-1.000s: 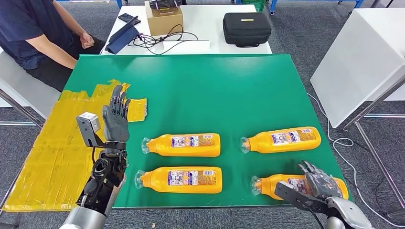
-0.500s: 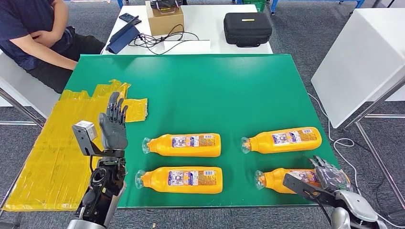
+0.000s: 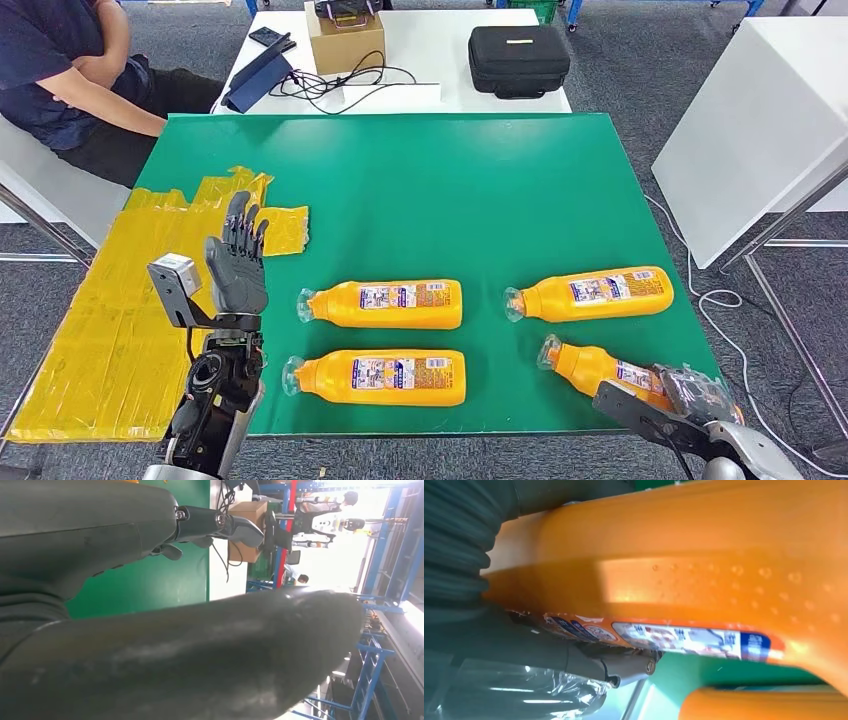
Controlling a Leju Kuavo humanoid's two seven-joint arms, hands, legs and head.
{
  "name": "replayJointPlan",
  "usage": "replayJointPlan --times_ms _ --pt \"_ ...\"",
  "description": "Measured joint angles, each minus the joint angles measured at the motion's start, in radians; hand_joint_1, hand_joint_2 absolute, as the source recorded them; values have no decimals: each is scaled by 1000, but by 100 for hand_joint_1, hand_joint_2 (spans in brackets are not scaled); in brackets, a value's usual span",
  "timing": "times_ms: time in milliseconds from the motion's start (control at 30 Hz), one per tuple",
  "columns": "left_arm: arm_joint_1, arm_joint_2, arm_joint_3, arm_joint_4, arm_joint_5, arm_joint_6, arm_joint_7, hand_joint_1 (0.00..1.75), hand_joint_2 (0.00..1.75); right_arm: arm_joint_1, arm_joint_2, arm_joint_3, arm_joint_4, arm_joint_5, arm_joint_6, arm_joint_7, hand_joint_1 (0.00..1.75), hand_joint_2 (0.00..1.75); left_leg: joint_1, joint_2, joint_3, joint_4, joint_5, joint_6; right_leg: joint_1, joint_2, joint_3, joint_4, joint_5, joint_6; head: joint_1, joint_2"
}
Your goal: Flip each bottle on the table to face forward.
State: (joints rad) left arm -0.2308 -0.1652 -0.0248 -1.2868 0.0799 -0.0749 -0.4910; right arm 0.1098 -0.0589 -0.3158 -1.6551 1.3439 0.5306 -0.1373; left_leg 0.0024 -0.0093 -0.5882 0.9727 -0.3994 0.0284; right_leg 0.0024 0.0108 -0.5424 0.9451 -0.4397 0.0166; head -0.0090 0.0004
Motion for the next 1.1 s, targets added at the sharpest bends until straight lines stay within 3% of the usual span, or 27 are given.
replayJointPlan --times_ms 233,433,567,700,933,1100 --pt "-7 -4 1 5 22 -7 16 0 0 -1 34 -20 -62 -139 21 -66 175 175 0 0 -2 0 0 0 0 0 -1 0 0 0 0 0" --pt "-25 -4 15 5 45 -3 31 0 0 -166 45 -22 -65 -351 20 -86 175 175 0 1 0 0 1 1 0 1 0 0 1 0 0 0" --pt "-25 -4 22 5 52 -1 33 0 175 -208 49 -22 -65 -378 19 -76 175 175 0 -2 -2 0 2 1 0 -3 0 0 1 0 0 0" --pt "-25 -4 25 5 53 2 33 0 175 -238 68 -26 -65 -429 -16 -105 175 175 0 0 -5 0 2 1 0 -1 -3 1 1 0 0 0" --pt "-51 -9 25 -3 53 0 48 0 175 -395 166 -19 -62 -511 -195 -123 175 175 1 0 -4 0 2 0 1 0 -3 1 1 0 0 0" --pt "-85 -10 25 8 55 -8 52 0 175 -453 184 18 -30 -543 -249 -120 175 175 1 0 -4 0 2 0 1 0 -3 1 1 0 0 0"
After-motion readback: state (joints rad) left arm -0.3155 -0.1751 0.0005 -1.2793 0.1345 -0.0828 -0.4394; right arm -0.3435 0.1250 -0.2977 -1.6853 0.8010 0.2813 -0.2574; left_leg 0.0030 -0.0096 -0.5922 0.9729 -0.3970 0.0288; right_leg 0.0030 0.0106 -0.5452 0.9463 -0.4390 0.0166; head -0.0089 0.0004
